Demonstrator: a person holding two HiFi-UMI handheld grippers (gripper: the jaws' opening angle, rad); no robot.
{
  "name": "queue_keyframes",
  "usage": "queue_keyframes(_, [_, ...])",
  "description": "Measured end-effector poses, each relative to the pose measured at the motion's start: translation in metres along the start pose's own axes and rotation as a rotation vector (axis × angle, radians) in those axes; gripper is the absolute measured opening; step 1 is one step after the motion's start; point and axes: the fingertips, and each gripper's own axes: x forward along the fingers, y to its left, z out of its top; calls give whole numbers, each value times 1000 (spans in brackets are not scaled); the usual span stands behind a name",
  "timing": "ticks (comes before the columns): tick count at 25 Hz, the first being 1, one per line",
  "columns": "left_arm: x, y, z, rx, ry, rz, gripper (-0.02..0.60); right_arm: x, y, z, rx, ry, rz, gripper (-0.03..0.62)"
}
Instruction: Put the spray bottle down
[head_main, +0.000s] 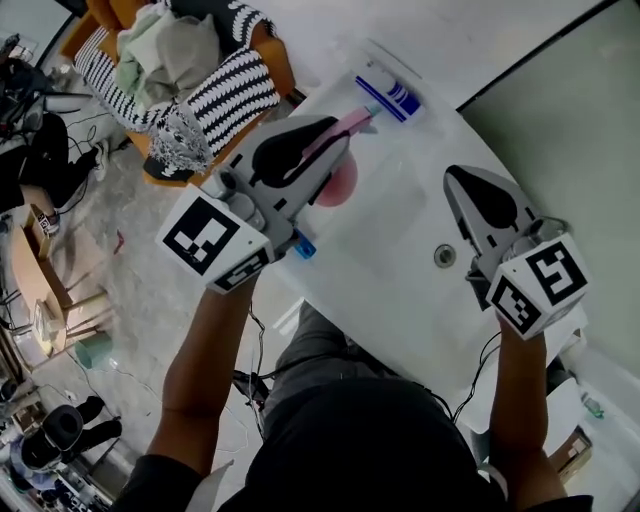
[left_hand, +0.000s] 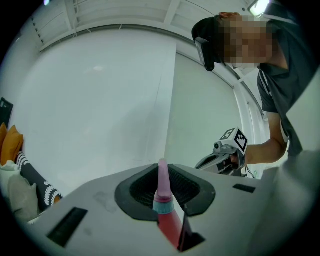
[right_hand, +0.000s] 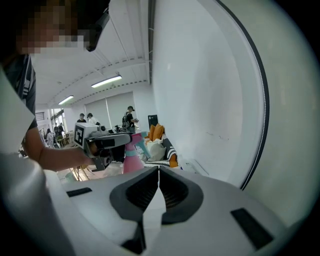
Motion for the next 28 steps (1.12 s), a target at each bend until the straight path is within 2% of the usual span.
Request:
queue_keyframes(13, [31,59,-20,-13,8,-7,61,50,-28,2,43,14,-17,11])
queue_keyframes(28, [71,97,-44,-10,-24,-34,61,83,-54,-8,85,42,-33,11])
